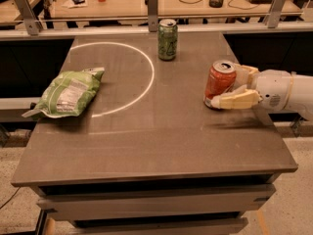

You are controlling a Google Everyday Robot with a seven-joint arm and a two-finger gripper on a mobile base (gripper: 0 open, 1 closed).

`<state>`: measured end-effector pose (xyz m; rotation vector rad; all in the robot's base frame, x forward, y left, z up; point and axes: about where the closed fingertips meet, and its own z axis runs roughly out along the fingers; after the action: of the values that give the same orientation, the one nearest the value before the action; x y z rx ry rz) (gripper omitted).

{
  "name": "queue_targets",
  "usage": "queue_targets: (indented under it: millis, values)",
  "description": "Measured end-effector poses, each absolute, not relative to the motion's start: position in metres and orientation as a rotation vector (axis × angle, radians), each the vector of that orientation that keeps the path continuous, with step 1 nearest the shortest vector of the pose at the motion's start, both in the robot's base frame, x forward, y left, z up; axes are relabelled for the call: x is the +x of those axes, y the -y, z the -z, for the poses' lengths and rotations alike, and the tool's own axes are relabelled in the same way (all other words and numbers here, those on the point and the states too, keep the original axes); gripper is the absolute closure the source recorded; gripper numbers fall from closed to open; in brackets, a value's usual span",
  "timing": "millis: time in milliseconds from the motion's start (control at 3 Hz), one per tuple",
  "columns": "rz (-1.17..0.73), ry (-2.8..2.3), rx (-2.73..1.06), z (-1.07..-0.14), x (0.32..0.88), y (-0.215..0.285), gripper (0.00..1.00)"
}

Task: Move coke can near green jalapeno chip bag

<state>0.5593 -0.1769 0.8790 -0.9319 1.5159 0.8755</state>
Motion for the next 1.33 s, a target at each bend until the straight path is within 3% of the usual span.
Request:
queue_targets:
  millis: [667,1000,1333]
  values:
    - [-0.956,-1.495,-1.043,-0.878,0.552,0.171,0.62]
    - [-0.861,-1.458,-1.033,-0.907,0.562,0.177,0.87]
    - [-0.699,-1.450,-0.964,-0.931,0.577,0.182,1.00]
